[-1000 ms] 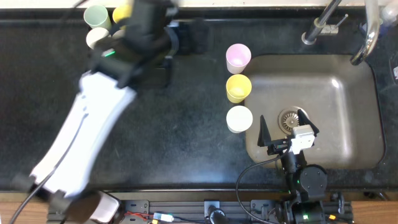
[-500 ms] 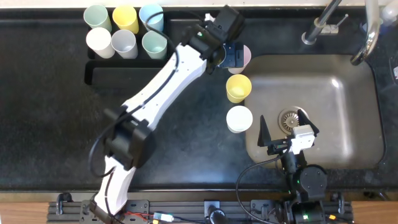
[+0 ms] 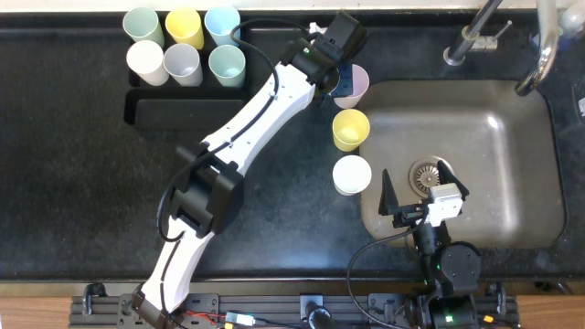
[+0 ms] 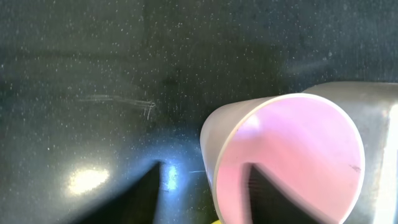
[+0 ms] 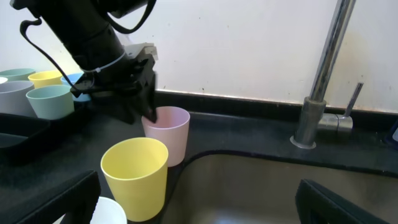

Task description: Store Cups

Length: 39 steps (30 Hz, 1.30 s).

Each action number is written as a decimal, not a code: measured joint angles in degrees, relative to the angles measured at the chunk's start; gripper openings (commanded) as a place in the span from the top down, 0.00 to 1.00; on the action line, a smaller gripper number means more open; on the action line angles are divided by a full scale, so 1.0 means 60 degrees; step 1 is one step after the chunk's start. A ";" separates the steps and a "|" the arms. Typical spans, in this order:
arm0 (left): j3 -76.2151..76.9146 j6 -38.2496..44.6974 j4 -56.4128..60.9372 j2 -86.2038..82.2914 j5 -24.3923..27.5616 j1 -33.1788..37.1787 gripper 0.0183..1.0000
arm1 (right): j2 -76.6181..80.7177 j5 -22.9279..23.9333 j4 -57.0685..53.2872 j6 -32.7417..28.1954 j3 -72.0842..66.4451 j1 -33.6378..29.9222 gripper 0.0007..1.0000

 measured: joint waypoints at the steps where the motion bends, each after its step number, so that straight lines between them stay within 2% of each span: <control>1: 0.0015 0.0011 0.0007 0.0022 0.0004 -0.0004 0.87 | 0.0000 0.0000 -0.0004 0.0000 0.0000 0.0000 0.00; 4: 0.0044 -0.0015 0.0015 0.0095 0.0000 -0.0007 0.98 | 0.0000 0.0004 0.0000 -0.0004 0.0000 0.0000 0.00; 5: 0.0044 -0.0011 0.0022 0.0109 0.0000 -0.0004 0.98 | 0.0000 0.0004 0.0000 0.0000 0.0000 0.0000 0.00; 14: -0.0004 0.0025 -0.0124 -0.0007 -0.0237 -0.0004 0.98 | 0.0000 0.0000 0.0000 0.0000 -0.0004 0.0000 0.00; 20: -0.1730 0.0029 0.0098 -0.2215 -0.0780 0.0503 0.98 | 0.0000 0.0004 0.0000 -0.0004 0.0000 0.0000 0.00; 23: -0.3209 0.0066 0.0481 -0.4149 -0.0856 0.1475 0.98 | 0.0000 0.0000 0.0004 -0.0004 0.0000 0.0000 0.00; 28: -0.5300 0.0758 0.0889 -0.6750 -0.0892 0.4149 0.98 | 0.0000 0.0000 0.0007 0.0000 0.0000 0.0000 0.00; 33: -0.6145 0.2007 0.0470 -0.7366 -0.0652 0.6164 0.98 | 0.0000 0.0000 0.0000 0.0000 0.0000 0.0000 0.00; 39: -0.6878 0.3366 0.0922 -0.7355 -0.0033 0.7621 0.98 | 0.0000 0.0000 0.0000 0.0000 0.0000 0.0000 0.01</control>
